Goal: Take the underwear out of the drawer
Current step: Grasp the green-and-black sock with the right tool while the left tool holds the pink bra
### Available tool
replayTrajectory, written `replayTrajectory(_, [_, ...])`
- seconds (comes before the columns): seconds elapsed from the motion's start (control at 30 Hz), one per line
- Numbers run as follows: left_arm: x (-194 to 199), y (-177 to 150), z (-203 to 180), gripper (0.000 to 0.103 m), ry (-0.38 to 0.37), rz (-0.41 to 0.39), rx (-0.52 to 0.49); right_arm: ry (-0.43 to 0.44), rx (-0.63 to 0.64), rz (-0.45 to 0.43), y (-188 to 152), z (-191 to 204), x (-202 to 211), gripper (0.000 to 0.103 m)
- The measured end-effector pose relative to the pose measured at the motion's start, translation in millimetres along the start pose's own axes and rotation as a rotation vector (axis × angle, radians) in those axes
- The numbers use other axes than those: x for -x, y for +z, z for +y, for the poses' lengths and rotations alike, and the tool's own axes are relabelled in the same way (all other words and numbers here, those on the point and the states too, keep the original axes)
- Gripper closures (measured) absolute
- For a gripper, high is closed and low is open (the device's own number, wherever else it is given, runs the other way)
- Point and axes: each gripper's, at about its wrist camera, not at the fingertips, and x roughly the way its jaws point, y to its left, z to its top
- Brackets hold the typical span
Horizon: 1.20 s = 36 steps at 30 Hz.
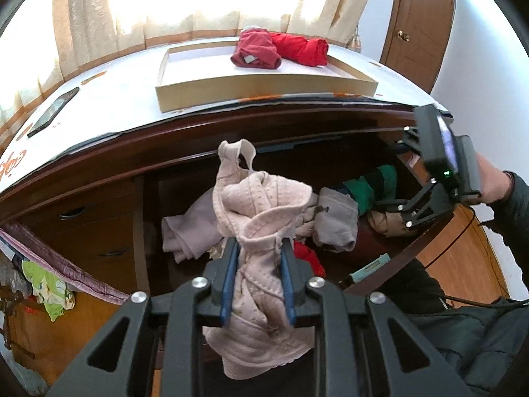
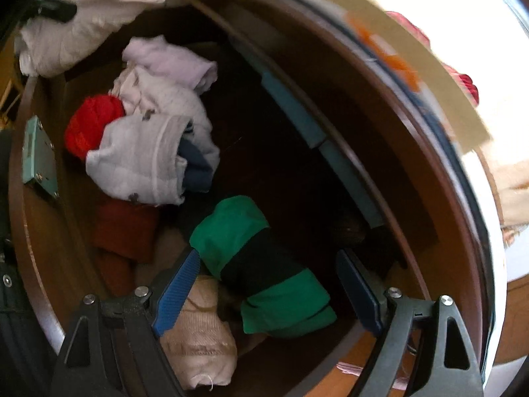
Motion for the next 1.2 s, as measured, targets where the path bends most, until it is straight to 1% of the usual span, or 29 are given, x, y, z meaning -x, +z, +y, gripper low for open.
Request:
replayTrajectory(0.2, [-6, 0, -2, 0.081, -0.012, 0.003, -0.005, 0.013, 0.045, 0.060, 10, 4, -21, 0.017])
replayTrajectory(0.37, [-10, 0, -3, 0.081, -0.022, 0.006, -0.006, 0.055, 0.066, 0.105, 19, 7, -35, 0.017])
replayTrajectory(0.47, [-12, -1, -5, 0.081, -0.029, 0.006, -0.009, 0.081, 0.064, 0.148, 20, 9, -45, 0.018])
replayTrajectory(0.5, [-12, -1, -4, 0.081, -0.031, 0.005, -0.008, 0.099, 0.053, 0.166, 20, 9, -48, 0.025])
replayTrajectory(0.53, [-12, -1, -3, 0.081, -0.033, 0.004, -0.008, 0.114, 0.045, 0.177, 20, 9, -50, 0.038])
replayTrajectory(0.57, [-12, -1, -3, 0.081, -0.034, 0.003, -0.007, 0.127, 0.034, 0.185, 20, 9, -51, 0.041])
replayTrajectory(0.6, [-12, -1, -2, 0.081, -0.036, 0.001, -0.004, 0.139, 0.017, 0.178, 20, 8, -50, 0.047])
replayTrajectory(0.63, [-12, -1, -2, 0.081, -0.037, 0.000, -0.002, 0.146, 0.003, 0.175, 20, 7, -48, 0.057])
replayTrajectory(0.7, [-12, -1, -1, 0.081, -0.039, -0.003, 0.001, 0.164, -0.035, 0.159, 20, 3, -42, 0.064])
replayTrajectory(0.8, [-13, -1, -2, 0.081, -0.042, -0.006, -0.001, 0.178, -0.078, 0.133, 20, -2, -35, 0.070])
replayTrajectory(0.9, [-13, -1, -3, 0.081, -0.043, -0.007, 0.000, 0.184, -0.107, 0.115, 20, -2, -28, 0.073])
replayTrajectory(1.13, [-14, -2, -5, 0.081, -0.048, -0.017, 0.012, 0.213, -0.205, 0.066, 16, -5, -1, 0.074])
replayTrajectory(1.2, [-15, -2, -6, 0.081, -0.049, -0.021, 0.018, 0.214, -0.231, 0.054, 12, -14, 8, 0.074])
